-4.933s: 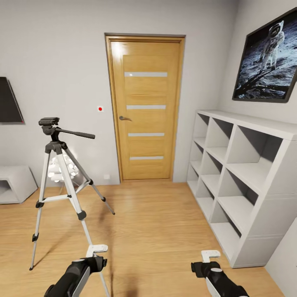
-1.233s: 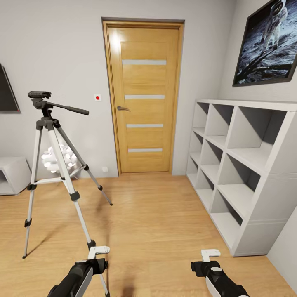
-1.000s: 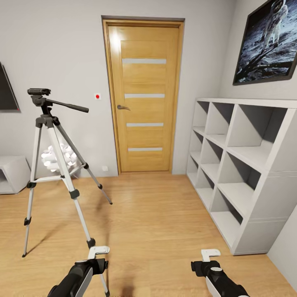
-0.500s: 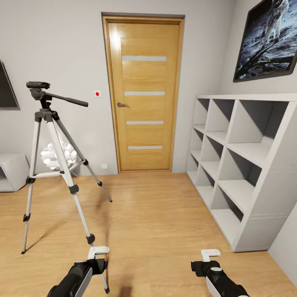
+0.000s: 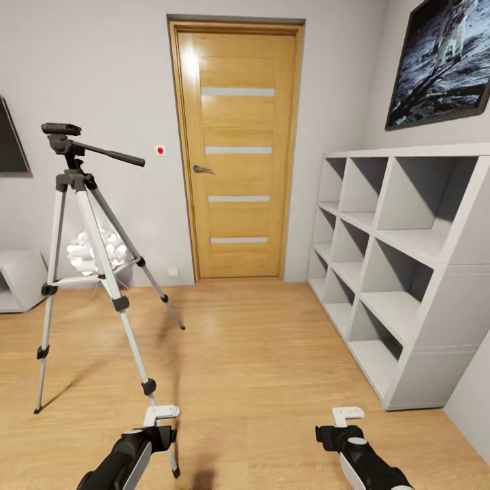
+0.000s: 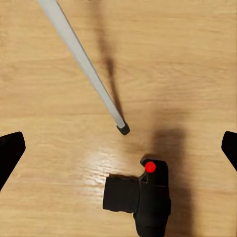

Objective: Attach the digital camera to the camera tripod in the bedroom.

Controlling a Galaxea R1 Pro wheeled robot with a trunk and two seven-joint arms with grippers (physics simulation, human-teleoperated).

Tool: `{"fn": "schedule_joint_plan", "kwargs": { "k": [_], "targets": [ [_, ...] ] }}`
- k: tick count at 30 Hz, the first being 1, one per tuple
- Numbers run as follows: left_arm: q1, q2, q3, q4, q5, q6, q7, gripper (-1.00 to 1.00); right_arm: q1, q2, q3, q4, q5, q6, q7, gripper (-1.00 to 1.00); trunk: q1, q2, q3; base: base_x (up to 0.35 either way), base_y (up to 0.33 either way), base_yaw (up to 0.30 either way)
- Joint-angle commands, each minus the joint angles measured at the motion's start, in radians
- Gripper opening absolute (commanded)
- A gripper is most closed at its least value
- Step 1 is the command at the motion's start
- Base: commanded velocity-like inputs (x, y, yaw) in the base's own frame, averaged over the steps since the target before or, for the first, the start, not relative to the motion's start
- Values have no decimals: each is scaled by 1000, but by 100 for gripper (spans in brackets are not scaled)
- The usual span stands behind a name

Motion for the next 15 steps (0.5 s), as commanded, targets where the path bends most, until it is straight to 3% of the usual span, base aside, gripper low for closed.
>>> {"fn": "schedule_joint_plan", "kwargs": {
  "k": [1, 10, 15],
  "targets": [
    [0, 0, 1, -2, 5, -9, 4, 100, 0, -1, -1, -8, 5, 6, -2, 100, 4, -8, -4, 0, 0, 0],
    [0, 1, 1, 2, 4, -157, 6, 100, 0, -4, -2, -17, 0, 3, -4, 100, 38, -71, -32, 0, 0, 0],
    [0, 0, 1, 3, 5, -181, 7, 100, 0, -5, -2, -18, -2, -3, -6, 100, 57, -106, -48, 0, 0, 0]
  ]
}}
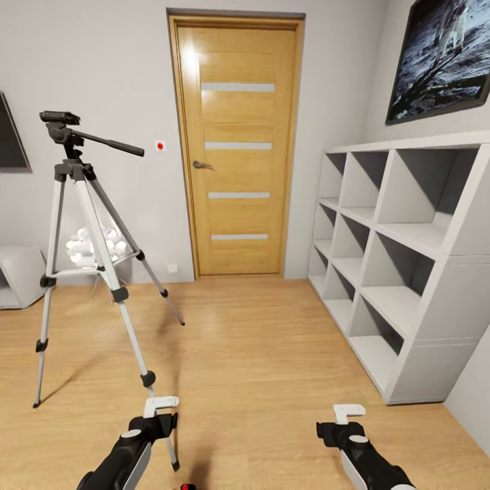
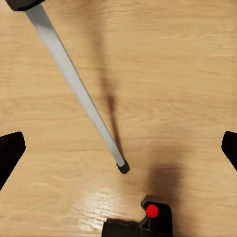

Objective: Attach the digital camera to the camera tripod in the bedroom.

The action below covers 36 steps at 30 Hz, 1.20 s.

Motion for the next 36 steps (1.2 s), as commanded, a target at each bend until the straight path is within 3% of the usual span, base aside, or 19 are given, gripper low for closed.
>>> {"fn": "schedule_joint_plan", "kwargs": {
  "k": [1, 8, 17, 23, 36],
  "targets": [
    [0, 0, 0, -2, 5, 3, 3, 100, 0, 1, -1, -3, 4, 3, -2, 100, 4, -8, -4, 0, 0, 0],
    [-1, -1, 0, -2, 5, -6, 4, 100, 0, 5, -3, -36, 4, -29, -1, 100, 31, -57, -26, 0, 0, 0],
    [0, -2, -1, -2, 5, -10, 5, 100, 0, 5, 1, -208, 7, -32, -6, 100, 65, -120, -54, 0, 0, 0],
    [-1, -3, -2, -1, 6, -11, 5, 100, -6, 1, 0, -259, 7, -32, -7, 100, 88, -162, -73, 0, 0, 0],
    [0, -7, 1, 40, 3, -14, 5, 100, -8, -11, 1, -275, 3, -45, -5, 100, 94, -165, -123, 0, 0, 0]
  ]
}}
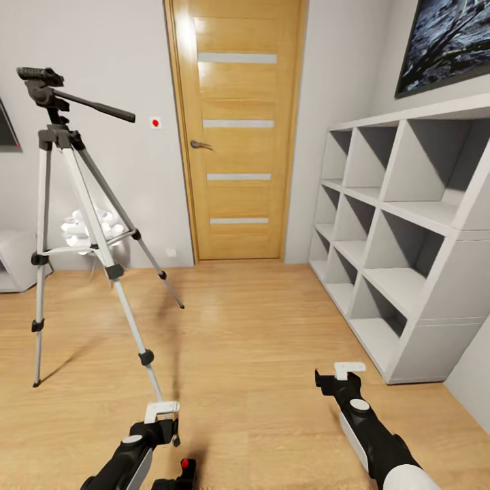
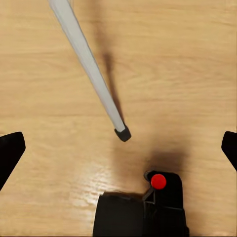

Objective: Attach the digital camera to the camera tripod in the bedroom.

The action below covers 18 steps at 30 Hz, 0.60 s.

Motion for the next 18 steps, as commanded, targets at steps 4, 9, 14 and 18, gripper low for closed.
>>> {"fn": "schedule_joint_plan", "kwargs": {
  "k": [4, 9, 14, 18],
  "targets": [
    [0, 0, 1, 8, 4, 5, 3, 100, 0, 0, 0, -1, 3, 2, -2, 100, 2, -1, -17, 0, 0, 0],
    [0, 0, 2, 12, 4, 4, 3, 100, 0, 0, 0, 2, 2, 2, -3, 100, 4, -3, -36, 0, 0, 0],
    [0, 0, 2, 14, 4, 5, 3, 100, 0, 1, 0, 10, 4, 2, -2, 100, 6, -4, -55, 0, 0, 0],
    [0, 1, 2, 13, 5, 5, 3, 100, 0, 1, 0, 12, 4, 2, -2, 100, 8, -5, -71, 0, 0, 0]
  ]
}}
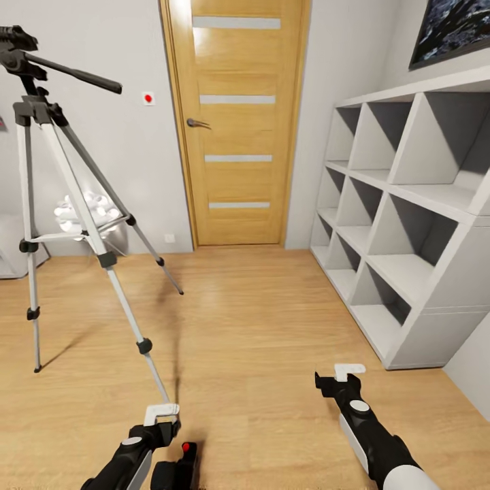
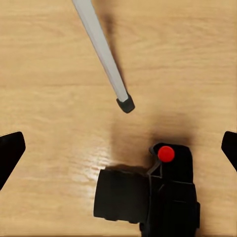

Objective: Attach the digital camera to the camera tripod in the bedroom.

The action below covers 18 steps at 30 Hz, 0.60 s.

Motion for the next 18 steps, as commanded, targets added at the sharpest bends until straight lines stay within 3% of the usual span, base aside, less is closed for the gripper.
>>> {"fn": "schedule_joint_plan", "kwargs": {
  "k": [1, 18],
  "targets": [
    [0, 0, 1, -2, 5, 6, 3, 100, 0, 0, 0, -1, 4, 3, -2, 100, 0, -1, -5, 0, 0, 0],
    [0, 2, 1, -2, 6, 6, 3, 100, 0, -1, 0, 1, 2, 3, -6, 100, 8, -5, -71, 0, 0, 0]
  ]
}}
